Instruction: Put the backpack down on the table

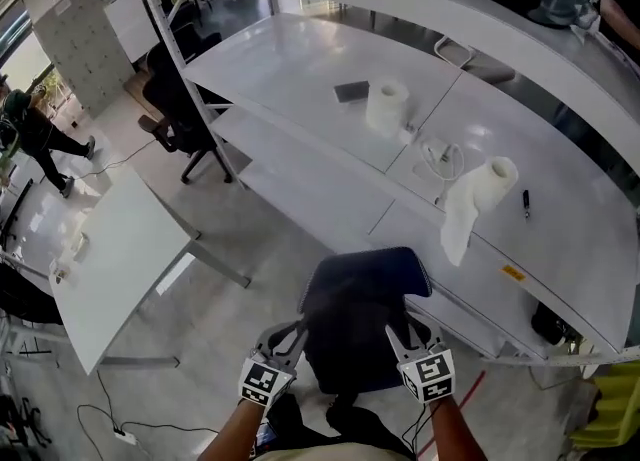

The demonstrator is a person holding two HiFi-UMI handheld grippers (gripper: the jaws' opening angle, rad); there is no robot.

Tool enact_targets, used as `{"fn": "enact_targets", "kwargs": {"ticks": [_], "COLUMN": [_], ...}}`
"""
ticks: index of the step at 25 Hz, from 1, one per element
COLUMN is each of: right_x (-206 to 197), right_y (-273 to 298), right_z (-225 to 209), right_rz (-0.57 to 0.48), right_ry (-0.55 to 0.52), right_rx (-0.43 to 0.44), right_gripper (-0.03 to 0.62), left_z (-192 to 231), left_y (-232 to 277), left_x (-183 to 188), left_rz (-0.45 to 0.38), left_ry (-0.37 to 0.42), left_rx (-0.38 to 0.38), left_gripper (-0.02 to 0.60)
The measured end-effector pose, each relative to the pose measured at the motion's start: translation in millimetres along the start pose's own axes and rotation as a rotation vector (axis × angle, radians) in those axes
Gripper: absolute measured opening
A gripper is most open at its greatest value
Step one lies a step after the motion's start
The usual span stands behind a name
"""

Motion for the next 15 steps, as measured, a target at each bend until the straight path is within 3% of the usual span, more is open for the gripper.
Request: {"fn": "enact_targets", "kwargs": {"ticks": [6, 10, 15], "right_x": [-65.8, -108.9, -150.2], "right_y": [53.1, 74.1, 97.5], "right_z": [-18.3, -30.1, -40.8], "right_rz": [0.092, 0.136, 0.184], "right_ry": [0.115, 0.188, 0.255], "right_rx": [0.000, -0.027, -0.020], "right_gripper": [0.219, 0.259, 0.282], "left_z": [21.4, 27.6, 23.1], "left_y": [39.4, 57.5, 81.3], "left_x": [-72.2, -111.1, -146.9], "left_rz": [0.097, 0.110, 0.140], "left_ry": [-0.085, -0.154, -0.206], "left_rx": [0.023, 0.022, -0.040], "left_gripper": [0.210, 0.257, 0.301]}}
Point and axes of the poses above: the fingertips, and each gripper's own axes: y forward along the fingers, z to its left, x out of its top, the point moved 10 cm from there along -y, backward along the fingers, and after that the axes turned 4 degrees about x, right-handed, at the moved point
